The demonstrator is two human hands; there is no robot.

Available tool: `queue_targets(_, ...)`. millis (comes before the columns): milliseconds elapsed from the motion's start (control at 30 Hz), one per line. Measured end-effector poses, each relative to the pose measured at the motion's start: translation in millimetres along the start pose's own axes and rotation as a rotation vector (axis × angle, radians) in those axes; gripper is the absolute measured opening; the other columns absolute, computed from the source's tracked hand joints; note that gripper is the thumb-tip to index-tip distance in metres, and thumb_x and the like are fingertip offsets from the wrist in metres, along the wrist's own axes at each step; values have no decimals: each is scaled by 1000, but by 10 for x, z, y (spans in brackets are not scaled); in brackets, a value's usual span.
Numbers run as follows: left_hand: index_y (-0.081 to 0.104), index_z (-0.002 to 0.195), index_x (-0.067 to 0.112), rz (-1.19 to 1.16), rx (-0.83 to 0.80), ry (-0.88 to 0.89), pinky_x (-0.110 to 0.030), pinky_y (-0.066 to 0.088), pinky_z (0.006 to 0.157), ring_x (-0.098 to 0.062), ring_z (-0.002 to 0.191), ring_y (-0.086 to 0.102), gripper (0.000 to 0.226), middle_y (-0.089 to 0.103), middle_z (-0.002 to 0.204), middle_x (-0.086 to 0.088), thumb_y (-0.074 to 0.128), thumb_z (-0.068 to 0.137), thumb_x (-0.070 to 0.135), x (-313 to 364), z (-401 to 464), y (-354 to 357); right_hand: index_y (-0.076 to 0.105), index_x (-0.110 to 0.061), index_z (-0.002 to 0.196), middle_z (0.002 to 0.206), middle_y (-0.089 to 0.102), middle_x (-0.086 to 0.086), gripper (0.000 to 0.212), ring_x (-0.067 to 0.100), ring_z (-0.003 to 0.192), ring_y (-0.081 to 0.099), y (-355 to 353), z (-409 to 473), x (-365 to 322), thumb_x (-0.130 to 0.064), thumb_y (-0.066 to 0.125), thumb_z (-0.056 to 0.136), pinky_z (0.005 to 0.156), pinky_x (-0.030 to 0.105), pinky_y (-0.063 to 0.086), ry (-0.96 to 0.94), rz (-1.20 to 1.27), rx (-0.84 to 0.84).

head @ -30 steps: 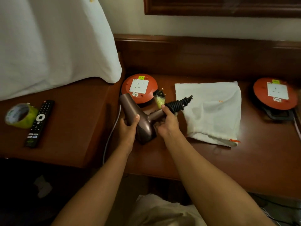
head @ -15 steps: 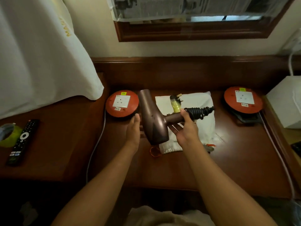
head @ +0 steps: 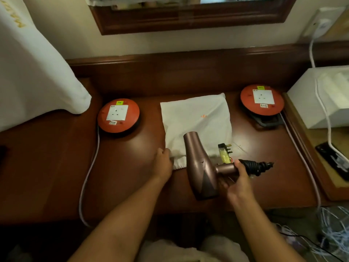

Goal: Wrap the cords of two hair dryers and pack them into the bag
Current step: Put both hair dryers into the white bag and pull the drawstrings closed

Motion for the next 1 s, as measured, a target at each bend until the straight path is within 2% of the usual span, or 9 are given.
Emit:
queue_targets(133,63,96,-3,-477,66,-165,-27,34,62,-26,84,57,20,64,92,-16,45,96,7,33,83,-98,63,-12,99,97,68,9,24,27,86,66,-216,-29,155,-30,70,84,68,39,54,35,1,61)
queue_targets(333,63,90,-2,-680,93,-148,-31,40,62,-20,69,51,23,63,84,-24,46,98,13,167,185,-271,64,-10,96,94,69,11,26,28,79,67,-358,-156,420,-30,73,81,65,40,55,73,-1,117)
queue_targets(433,63,82,10,-761,74,-86,-27,42,53,-11,53,49,22,58,66,-7,51,98,19,260,170,-371,66,-9,102,96,71,12,31,28,80,69,-284,-170,425,-29,74,80,63,38,56,17,13,108)
queue_targets(533,62,75,20,-810,64,-47,-24,41,48,-7,46,46,25,53,57,5,54,98,21,299,163,-460,64,-9,103,99,70,12,24,24,81,69,-118,-194,225,-20,71,84,65,36,59,-147,-3,78)
queue_targets(600,63,76,17,-825,70,-43,-23,42,48,-7,47,47,25,53,57,1,53,98,20,289,159,-519,60,-6,115,104,69,12,33,26,89,70,2,-217,81,-17,70,85,66,34,60,-258,-84,31)
queue_targets(700,66,90,6,-768,60,-42,-16,43,55,-5,58,52,23,59,70,-2,51,99,21,262,153,-556,58,-14,116,109,68,5,38,20,100,68,220,-306,-108,-14,73,81,84,38,58,-440,-225,-88)
queue_targets(767,67,95,6,-781,61,-102,-23,43,61,-9,68,54,22,61,76,-1,50,100,20,210,183,-553,59,-22,103,98,67,-4,32,1,90,67,408,-417,-264,-10,76,77,82,24,55,-638,-415,-179)
queue_targets(833,67,99,9,-846,40,-212,-25,46,61,-12,71,56,20,62,79,-1,49,100,16,154,211,-559,60,-25,96,92,66,-6,35,-7,82,64,618,-534,-403,-9,81,73,74,12,51,-870,-631,-281)
queue_targets(1000,64,97,11,-1030,-74,-341,-32,51,68,-18,69,59,17,64,84,-10,48,98,9,-23,258,-561,49,-17,119,117,56,8,61,15,111,54,933,-686,-379,-11,83,69,97,13,43,-1395,-1098,-678)
Point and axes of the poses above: each hand's wrist, its own z-axis towards the middle knuckle, its own y-axis out of the palm, x = y × z, the point moved 7 cm from there along z, towards the middle knuckle
